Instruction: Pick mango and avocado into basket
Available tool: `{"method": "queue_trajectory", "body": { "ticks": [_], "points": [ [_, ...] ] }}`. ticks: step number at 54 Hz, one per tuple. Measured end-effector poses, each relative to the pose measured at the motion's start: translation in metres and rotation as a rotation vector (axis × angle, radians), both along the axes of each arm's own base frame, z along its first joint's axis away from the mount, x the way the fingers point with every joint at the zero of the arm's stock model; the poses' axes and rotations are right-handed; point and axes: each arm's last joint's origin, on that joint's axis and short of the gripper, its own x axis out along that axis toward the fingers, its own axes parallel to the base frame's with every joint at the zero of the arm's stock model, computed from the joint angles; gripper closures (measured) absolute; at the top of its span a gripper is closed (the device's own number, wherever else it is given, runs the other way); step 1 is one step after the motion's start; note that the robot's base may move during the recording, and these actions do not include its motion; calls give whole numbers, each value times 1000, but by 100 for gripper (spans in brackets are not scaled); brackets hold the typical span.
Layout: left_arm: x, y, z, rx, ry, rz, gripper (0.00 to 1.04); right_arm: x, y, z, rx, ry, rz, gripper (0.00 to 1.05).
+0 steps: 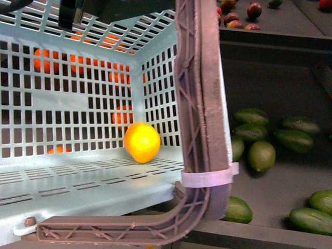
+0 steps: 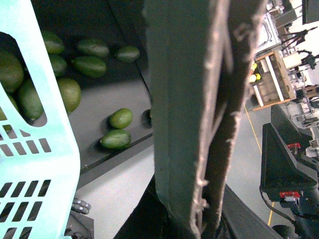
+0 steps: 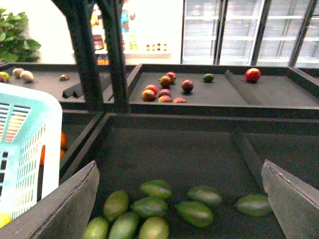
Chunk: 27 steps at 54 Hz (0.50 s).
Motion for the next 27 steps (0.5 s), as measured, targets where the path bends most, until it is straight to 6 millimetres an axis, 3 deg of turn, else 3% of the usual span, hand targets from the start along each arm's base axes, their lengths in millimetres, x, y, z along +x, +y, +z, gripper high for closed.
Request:
{"method": "queue_trajectory", "body": {
  "ticks": [16, 23, 27],
  "points": [
    [1, 2, 0, 0, 4, 19, 94, 0, 0, 0, 0, -2, -3, 8],
    [0, 1, 0, 0, -1, 6, 94, 8, -5, -3, 77, 93, -351, 8],
    [0, 0, 1, -4, 1, -7, 94, 19, -12, 3, 116, 103, -422, 8]
  ]
}}
